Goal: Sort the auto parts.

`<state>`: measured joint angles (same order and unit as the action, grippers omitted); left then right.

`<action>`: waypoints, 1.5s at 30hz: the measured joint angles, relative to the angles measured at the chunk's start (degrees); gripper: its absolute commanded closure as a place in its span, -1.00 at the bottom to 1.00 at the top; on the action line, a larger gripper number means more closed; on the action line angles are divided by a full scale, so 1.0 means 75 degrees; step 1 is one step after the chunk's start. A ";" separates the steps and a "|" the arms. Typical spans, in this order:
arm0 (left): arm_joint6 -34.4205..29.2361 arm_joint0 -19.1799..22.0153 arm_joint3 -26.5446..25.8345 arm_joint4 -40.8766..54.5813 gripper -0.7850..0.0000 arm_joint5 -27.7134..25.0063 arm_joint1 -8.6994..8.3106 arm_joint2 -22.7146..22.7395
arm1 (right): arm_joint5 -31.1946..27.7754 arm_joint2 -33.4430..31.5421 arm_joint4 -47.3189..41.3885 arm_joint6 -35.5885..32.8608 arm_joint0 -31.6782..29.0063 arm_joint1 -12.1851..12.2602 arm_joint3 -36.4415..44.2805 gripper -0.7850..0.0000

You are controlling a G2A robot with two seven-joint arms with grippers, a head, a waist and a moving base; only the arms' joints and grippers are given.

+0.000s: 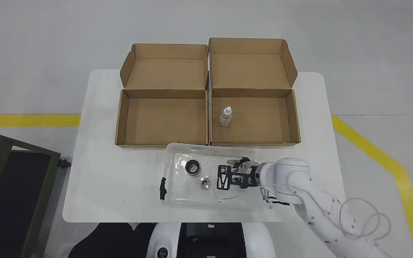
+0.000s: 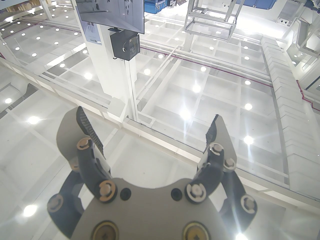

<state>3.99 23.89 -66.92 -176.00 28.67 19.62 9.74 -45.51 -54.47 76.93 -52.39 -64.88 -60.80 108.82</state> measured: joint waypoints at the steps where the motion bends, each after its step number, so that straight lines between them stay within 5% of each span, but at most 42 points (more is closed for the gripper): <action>1: 0.0000 0.0000 0.0000 0.0000 -1.00 0.0000 0.0000 0.0000 | 0.0021 0.0025 -0.0009 -0.0053 0.0028 -0.0005 -0.0014 0.09; 5: 0.0000 0.0000 0.0000 0.0000 -1.00 0.0000 0.0000 0.0000 | 0.0112 0.0110 -0.0006 -0.0211 0.0109 -0.0021 -0.0045 0.19; 15: 0.0000 0.0000 0.0000 0.0000 -1.00 0.0000 0.0000 0.0000 | 0.0321 0.0258 0.0016 -0.0522 0.0252 -0.0050 -0.0063 1.00; 31: 0.0000 0.0000 0.0000 0.0000 -1.00 0.0000 0.0000 0.0000 | -0.0159 0.0018 -0.0445 0.0244 0.0114 0.0041 0.0578 1.00; 45: 0.0000 0.0000 0.0000 0.0000 -1.00 0.0000 0.0000 0.0000 | -0.0327 -0.1071 0.0240 0.3544 -0.0659 0.0257 0.1626 1.00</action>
<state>3.99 23.89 -66.92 -176.00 28.67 19.62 9.74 -47.96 -62.51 78.72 -25.81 -69.82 -58.87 121.01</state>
